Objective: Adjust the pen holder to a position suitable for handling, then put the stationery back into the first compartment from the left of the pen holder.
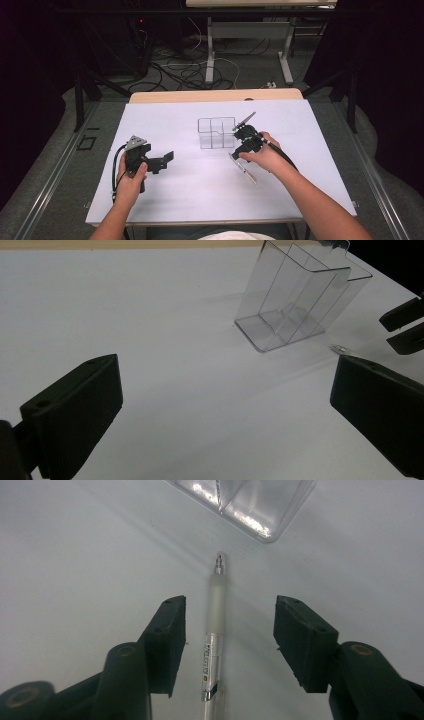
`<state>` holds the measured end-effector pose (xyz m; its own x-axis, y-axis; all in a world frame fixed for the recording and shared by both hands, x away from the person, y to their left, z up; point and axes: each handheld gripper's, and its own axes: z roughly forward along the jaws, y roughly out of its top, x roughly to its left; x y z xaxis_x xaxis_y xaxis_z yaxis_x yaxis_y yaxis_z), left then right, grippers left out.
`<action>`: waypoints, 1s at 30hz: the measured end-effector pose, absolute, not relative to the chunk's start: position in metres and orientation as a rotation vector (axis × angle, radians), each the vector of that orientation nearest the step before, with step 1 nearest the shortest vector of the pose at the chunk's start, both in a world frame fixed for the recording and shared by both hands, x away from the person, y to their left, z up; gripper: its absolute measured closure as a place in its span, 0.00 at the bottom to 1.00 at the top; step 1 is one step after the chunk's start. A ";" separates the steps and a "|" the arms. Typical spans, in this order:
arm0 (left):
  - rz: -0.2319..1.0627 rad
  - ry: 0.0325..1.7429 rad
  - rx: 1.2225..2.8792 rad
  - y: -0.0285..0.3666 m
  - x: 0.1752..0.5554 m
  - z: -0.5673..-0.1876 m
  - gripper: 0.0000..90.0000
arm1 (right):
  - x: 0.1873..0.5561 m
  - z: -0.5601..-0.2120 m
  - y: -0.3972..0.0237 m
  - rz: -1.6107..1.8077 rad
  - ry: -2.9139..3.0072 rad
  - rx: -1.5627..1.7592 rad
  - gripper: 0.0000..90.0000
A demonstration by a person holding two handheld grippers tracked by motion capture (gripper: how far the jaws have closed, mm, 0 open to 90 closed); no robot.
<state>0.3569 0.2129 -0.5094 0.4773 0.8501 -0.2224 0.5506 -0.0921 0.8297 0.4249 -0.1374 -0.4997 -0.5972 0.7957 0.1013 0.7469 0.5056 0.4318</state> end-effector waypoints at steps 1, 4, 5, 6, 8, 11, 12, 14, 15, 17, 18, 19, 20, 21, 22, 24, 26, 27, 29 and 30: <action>0.393 1.190 1.773 0.213 0.357 -0.509 0.01 | 0.425 -0.500 -0.137 0.660 2.636 1.366 0.54; 0.395 1.188 1.777 0.213 0.357 -0.510 0.01 | 0.425 -0.502 -0.137 0.642 2.664 1.390 0.60; 0.394 1.188 1.779 0.212 0.357 -0.510 0.01 | 0.425 -0.502 -0.137 0.624 2.678 1.390 0.60; 0.394 1.188 1.779 0.213 0.357 -0.510 0.01 | 0.425 -0.502 -0.137 0.600 2.686 1.384 0.61; 0.389 1.189 1.784 0.213 0.357 -0.510 0.01 | 0.424 -0.503 -0.135 0.587 2.698 1.386 0.64; 0.391 1.187 1.790 0.214 0.356 -0.509 0.01 | 0.424 -0.505 -0.133 0.556 2.685 1.399 0.66; 0.394 1.189 1.783 0.214 0.356 -0.509 0.01 | 0.425 -0.506 -0.134 0.549 2.711 1.358 0.69; 0.394 1.192 1.782 0.214 0.356 -0.509 0.01 | 0.424 -0.506 -0.133 0.525 2.716 1.377 0.71; 0.395 1.192 1.782 0.214 0.356 -0.509 0.01 | 0.424 -0.506 -0.133 0.518 2.718 1.365 0.72; 0.397 1.190 1.785 0.214 0.355 -0.509 0.01 | 0.424 -0.505 -0.133 0.476 2.740 1.381 0.74; 0.397 1.190 1.785 0.214 0.355 -0.509 0.01 | 0.424 -0.504 -0.132 0.455 2.746 1.390 0.75; 0.401 1.189 1.781 0.213 0.355 -0.510 0.01 | 0.424 -0.505 -0.131 0.465 2.734 1.407 0.76; 0.401 1.189 1.781 0.213 0.355 -0.510 0.01 | 0.425 -0.508 -0.132 0.493 2.737 1.379 0.77; 0.397 1.193 1.784 0.214 0.355 -0.509 0.01 | 0.424 -0.509 -0.132 0.513 2.737 1.389 0.77; 0.397 1.194 1.785 0.214 0.355 -0.509 0.01 | 0.425 -0.511 -0.132 0.510 2.730 1.384 0.77; 0.396 1.195 1.788 0.214 0.355 -0.509 0.01 | 0.426 -0.512 -0.132 0.465 2.749 1.395 0.78; 0.398 1.195 1.788 0.215 0.355 -0.509 0.01 | 0.426 -0.514 -0.131 0.440 2.741 1.435 0.78; 0.399 1.194 1.788 0.215 0.355 -0.509 0.01 | 0.428 -0.516 -0.132 0.433 2.755 1.405 0.78; 0.400 1.196 1.790 0.215 0.355 -0.509 0.01 | 0.429 -0.517 -0.133 0.411 2.765 1.409 0.78; 0.401 1.196 1.792 0.215 0.355 -0.509 0.01 | 0.430 -0.518 -0.133 0.407 2.769 1.413 0.79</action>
